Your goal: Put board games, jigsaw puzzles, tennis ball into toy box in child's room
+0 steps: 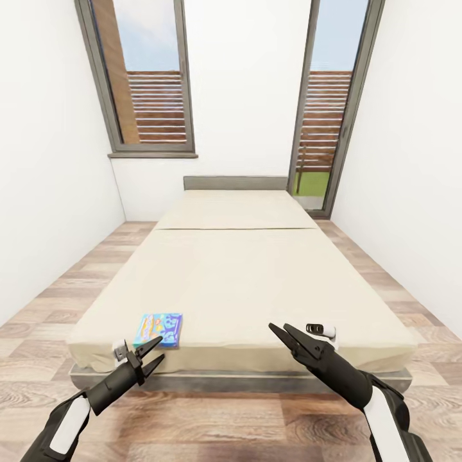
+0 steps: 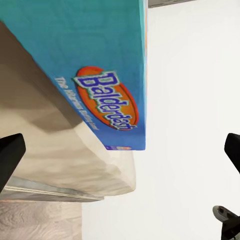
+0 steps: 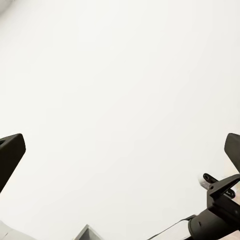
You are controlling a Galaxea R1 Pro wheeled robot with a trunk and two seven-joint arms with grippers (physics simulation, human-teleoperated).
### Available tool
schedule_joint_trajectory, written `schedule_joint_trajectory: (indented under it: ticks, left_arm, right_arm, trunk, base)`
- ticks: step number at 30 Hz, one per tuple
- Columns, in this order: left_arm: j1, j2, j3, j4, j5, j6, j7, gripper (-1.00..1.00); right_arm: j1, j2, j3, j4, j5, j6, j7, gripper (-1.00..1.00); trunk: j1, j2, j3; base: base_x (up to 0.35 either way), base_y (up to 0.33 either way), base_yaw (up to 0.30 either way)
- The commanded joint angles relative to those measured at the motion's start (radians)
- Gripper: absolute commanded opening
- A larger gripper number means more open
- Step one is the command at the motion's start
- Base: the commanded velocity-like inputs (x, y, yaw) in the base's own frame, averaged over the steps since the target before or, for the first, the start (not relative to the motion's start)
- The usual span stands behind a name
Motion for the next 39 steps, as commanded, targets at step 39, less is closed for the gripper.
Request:
schedule_joint_trajectory:
  ticks: [39]
  left_arm:
    - [-0.001, 0.000, 0.001, 0.000, 0.003, 0.004, -0.004, 1.00]
  right_arm:
    - [-0.001, -0.003, -0.001, 0.000, -0.003, 0.005, 0.002, 1.00]
  trunk:
    - [-0.002, 0.001, 0.018]
  base:
    - [0.004, -0.013, 0.000]
